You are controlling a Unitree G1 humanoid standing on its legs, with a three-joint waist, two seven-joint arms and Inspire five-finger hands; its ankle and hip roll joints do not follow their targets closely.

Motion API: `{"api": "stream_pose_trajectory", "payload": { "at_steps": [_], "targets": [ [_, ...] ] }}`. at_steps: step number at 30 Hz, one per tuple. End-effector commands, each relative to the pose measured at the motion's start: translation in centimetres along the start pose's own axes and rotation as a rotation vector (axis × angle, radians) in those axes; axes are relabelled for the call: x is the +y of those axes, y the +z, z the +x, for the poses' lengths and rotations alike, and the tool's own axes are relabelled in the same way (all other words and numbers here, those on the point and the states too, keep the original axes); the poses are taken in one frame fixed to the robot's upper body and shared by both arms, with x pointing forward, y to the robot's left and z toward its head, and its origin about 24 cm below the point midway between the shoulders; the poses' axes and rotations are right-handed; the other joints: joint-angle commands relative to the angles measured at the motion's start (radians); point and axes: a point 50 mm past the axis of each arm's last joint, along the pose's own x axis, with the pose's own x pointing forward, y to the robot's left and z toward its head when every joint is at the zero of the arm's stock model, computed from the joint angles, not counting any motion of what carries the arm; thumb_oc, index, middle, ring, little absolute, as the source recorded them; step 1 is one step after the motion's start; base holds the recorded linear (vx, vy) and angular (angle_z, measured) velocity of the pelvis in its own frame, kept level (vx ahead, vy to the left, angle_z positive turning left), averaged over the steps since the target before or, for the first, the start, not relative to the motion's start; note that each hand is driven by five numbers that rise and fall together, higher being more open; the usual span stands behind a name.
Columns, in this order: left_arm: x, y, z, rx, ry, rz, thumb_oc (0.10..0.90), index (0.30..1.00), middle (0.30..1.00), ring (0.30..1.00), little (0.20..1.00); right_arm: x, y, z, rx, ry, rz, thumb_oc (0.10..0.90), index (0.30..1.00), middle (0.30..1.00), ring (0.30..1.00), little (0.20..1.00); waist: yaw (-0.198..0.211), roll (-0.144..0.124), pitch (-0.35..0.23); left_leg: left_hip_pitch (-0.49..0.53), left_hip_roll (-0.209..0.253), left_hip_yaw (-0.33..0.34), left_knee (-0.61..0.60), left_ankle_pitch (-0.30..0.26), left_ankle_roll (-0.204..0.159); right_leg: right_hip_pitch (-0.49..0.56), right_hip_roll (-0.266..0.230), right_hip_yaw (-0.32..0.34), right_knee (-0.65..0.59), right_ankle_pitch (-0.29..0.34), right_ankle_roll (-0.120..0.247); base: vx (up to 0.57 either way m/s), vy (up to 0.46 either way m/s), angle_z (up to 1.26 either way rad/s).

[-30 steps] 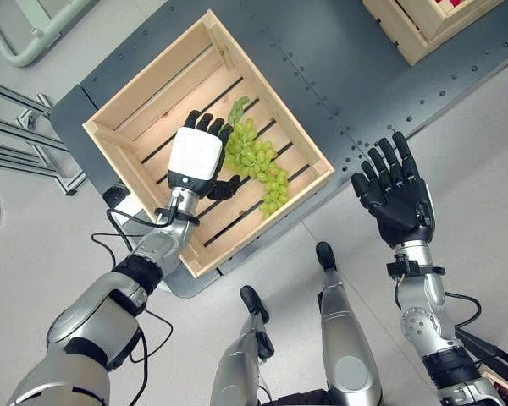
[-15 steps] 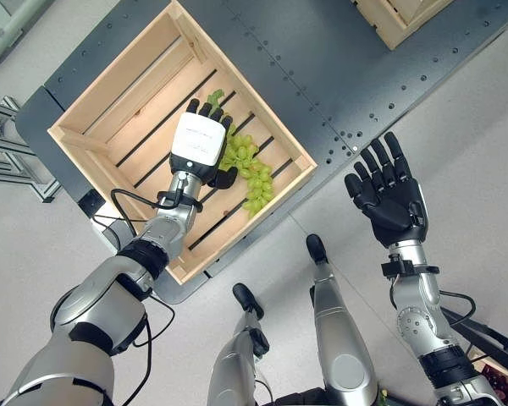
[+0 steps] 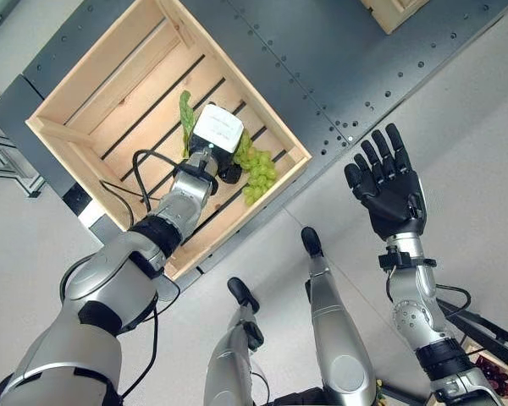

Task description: Pick up the fruits from the basket on one side to the basket on the other side

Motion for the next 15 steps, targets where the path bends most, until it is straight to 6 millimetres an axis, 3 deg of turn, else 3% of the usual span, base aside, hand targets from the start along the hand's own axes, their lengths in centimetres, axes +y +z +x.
{"api": "stream_pose_trajectory", "payload": {
  "at_steps": [1, 6, 7, 8, 15],
  "targets": [
    [-0.6, -2.2, 0.1, 0.061, -0.122, 0.099, 0.800, 0.900, 0.900, 0.900, 0.900, 3.1, 2.3, 1.4, -0.163, 0.124, 0.023, 0.800, 0.900, 0.900, 0.900, 0.900, -0.021, -0.088, -0.012, -0.154, 0.037, -0.035, 0.237, -0.030, -0.011, 0.029, 0.044, -0.074, 0.011, -0.024, -0.060, 0.00, 0.000, 0.00],
    [-0.5, -2.6, 0.1, 0.089, -0.113, 0.108, 0.800, 0.900, 0.900, 0.900, 0.900, 2.8, 2.3, 1.3, -0.169, 0.115, 0.016, 0.800, 0.900, 0.900, 0.900, 0.900, -0.019, -0.082, -0.012, -0.158, 0.034, -0.037, 0.240, -0.025, -0.011, 0.025, 0.042, -0.077, 0.016, -0.028, -0.060, 0.00, 0.000, 0.00],
    [-0.4, -2.7, 0.1, 0.091, -0.109, 0.109, 0.656, 0.684, 0.684, 0.684, 0.684, 2.8, 2.3, 1.3, -0.169, 0.114, 0.016, 0.800, 0.900, 0.900, 0.900, 0.900, -0.019, -0.082, -0.012, -0.158, 0.034, -0.037, 0.240, -0.025, -0.010, 0.025, 0.041, -0.078, 0.017, -0.028, -0.061, 0.00, 0.000, 0.00],
    [-0.2, -2.8, 0.2, 0.091, -0.084, 0.114, 0.400, 0.300, 0.300, 0.300, 0.300, 2.7, 2.3, 1.2, -0.170, 0.114, 0.016, 0.800, 0.900, 0.900, 0.900, 0.900, -0.018, -0.082, -0.012, -0.152, 0.034, -0.035, 0.236, -0.030, -0.008, 0.030, 0.040, -0.079, 0.014, -0.028, -0.060, 0.00, 0.000, 0.00],
    [-0.2, -3.4, -0.1, 0.096, -0.009, 0.128, 0.400, 0.300, 0.300, 0.300, 0.300, 2.2, 2.4, 0.8, -0.174, 0.110, 0.017, 0.800, 0.900, 0.900, 0.900, 0.900, -0.011, -0.081, -0.012, -0.135, 0.033, -0.041, 0.223, -0.027, -0.009, 0.052, 0.040, -0.085, 0.003, -0.027, -0.062, 0.00, 0.000, 0.00]
  ]
}}
